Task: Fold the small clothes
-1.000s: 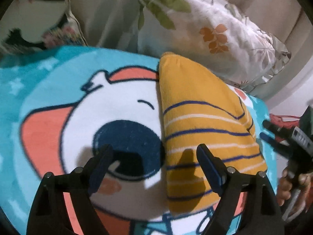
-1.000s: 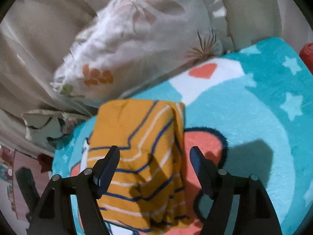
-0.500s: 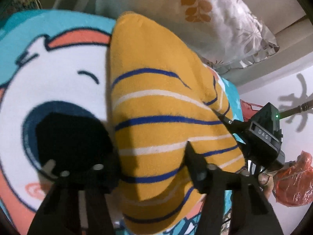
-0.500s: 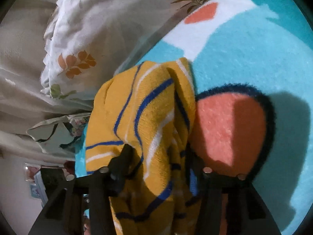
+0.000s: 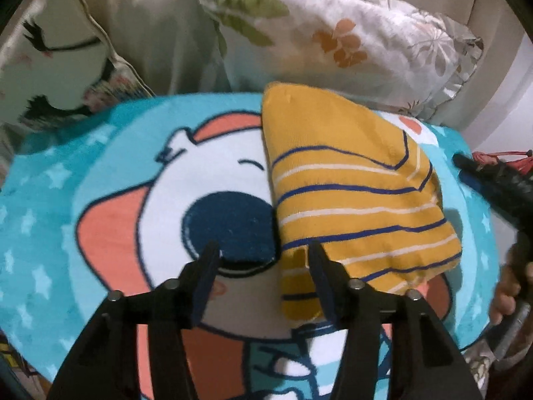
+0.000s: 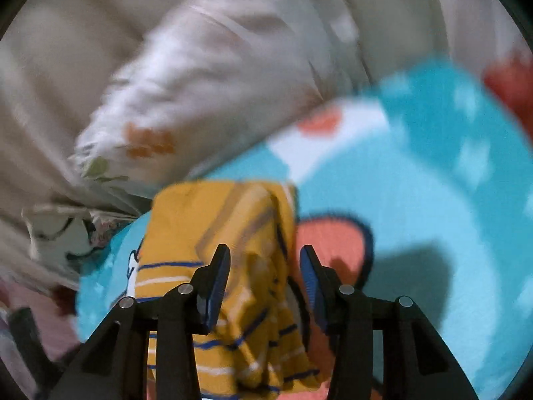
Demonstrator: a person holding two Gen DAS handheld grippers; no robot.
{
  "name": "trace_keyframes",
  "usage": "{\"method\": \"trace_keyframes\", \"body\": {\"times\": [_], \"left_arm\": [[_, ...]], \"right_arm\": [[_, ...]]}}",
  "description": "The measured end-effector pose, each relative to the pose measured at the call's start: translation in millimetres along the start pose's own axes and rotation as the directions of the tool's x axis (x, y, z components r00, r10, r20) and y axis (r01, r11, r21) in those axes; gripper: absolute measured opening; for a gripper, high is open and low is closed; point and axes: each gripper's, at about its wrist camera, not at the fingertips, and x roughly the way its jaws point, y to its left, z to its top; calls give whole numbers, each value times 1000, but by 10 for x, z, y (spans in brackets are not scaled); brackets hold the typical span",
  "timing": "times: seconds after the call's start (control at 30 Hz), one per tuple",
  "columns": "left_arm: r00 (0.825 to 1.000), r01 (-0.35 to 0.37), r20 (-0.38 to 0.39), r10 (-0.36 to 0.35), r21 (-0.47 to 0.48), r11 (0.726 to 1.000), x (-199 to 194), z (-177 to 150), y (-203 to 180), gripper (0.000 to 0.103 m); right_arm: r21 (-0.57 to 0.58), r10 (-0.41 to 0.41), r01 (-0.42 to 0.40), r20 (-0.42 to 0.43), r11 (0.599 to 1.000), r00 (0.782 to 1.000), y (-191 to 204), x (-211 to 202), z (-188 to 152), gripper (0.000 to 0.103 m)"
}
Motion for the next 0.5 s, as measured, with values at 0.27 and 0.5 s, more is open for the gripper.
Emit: {"method": "trace_keyframes", "body": {"times": [0.27,0.5], "left_arm": [[998,-18,58,19,-17,1000,-368,-76,69,70],[994,-55,88,57,-28,998,-516,-161,132,71]], "right_arm": [[-178,70,-93,-132,980,989,522,251,-270,48],[-142,-51,36,-102,989,993,441,216,-299,41]]}}
